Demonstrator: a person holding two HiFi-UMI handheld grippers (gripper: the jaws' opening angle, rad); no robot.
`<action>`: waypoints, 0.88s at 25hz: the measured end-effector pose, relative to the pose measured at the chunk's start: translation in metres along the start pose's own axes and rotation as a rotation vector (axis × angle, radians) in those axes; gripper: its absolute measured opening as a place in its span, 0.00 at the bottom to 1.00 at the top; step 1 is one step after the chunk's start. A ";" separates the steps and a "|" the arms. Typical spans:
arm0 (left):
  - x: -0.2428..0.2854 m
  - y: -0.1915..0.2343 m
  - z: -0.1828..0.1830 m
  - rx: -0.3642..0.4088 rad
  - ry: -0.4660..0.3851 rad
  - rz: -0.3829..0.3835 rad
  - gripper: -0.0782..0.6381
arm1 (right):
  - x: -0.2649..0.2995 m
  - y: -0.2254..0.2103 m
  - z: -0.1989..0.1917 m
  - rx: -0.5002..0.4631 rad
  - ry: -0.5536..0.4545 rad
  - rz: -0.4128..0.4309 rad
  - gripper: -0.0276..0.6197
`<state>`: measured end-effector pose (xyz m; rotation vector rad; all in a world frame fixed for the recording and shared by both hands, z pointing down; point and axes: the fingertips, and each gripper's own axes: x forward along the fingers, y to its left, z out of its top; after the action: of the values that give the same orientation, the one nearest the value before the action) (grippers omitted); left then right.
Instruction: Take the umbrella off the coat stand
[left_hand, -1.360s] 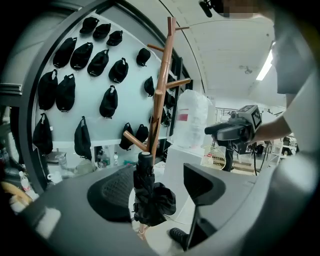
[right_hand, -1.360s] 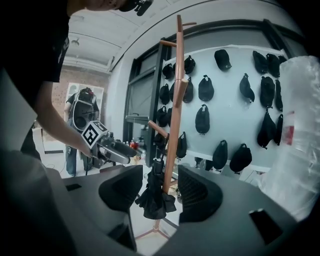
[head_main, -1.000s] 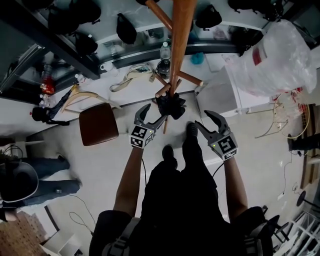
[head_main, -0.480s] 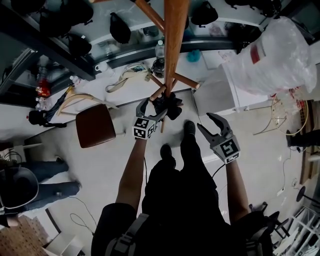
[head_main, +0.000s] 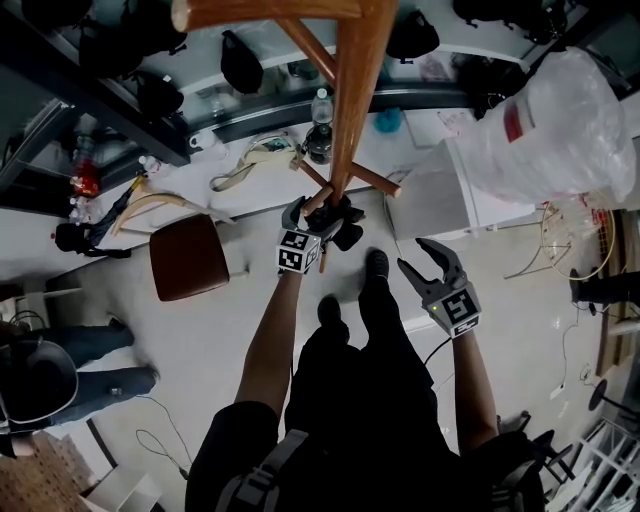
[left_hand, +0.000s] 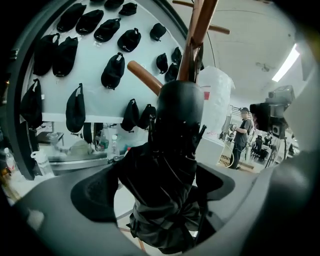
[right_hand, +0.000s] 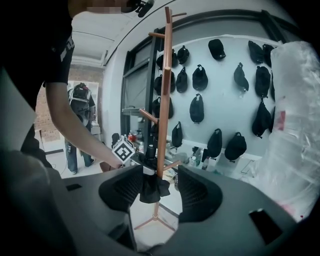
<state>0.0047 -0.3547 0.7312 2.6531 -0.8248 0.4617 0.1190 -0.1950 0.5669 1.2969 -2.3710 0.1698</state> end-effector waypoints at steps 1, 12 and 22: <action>0.002 0.001 -0.001 0.003 0.003 0.001 0.76 | 0.001 0.000 0.000 0.002 0.001 0.001 0.38; 0.005 -0.001 0.001 0.055 0.009 -0.006 0.46 | 0.005 0.000 0.004 0.021 -0.013 0.001 0.38; -0.007 -0.001 0.023 0.116 -0.013 0.021 0.41 | 0.000 0.001 0.000 0.008 0.004 0.003 0.37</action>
<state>0.0048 -0.3598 0.7077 2.7587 -0.8547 0.5126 0.1186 -0.1943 0.5670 1.2957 -2.3711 0.1823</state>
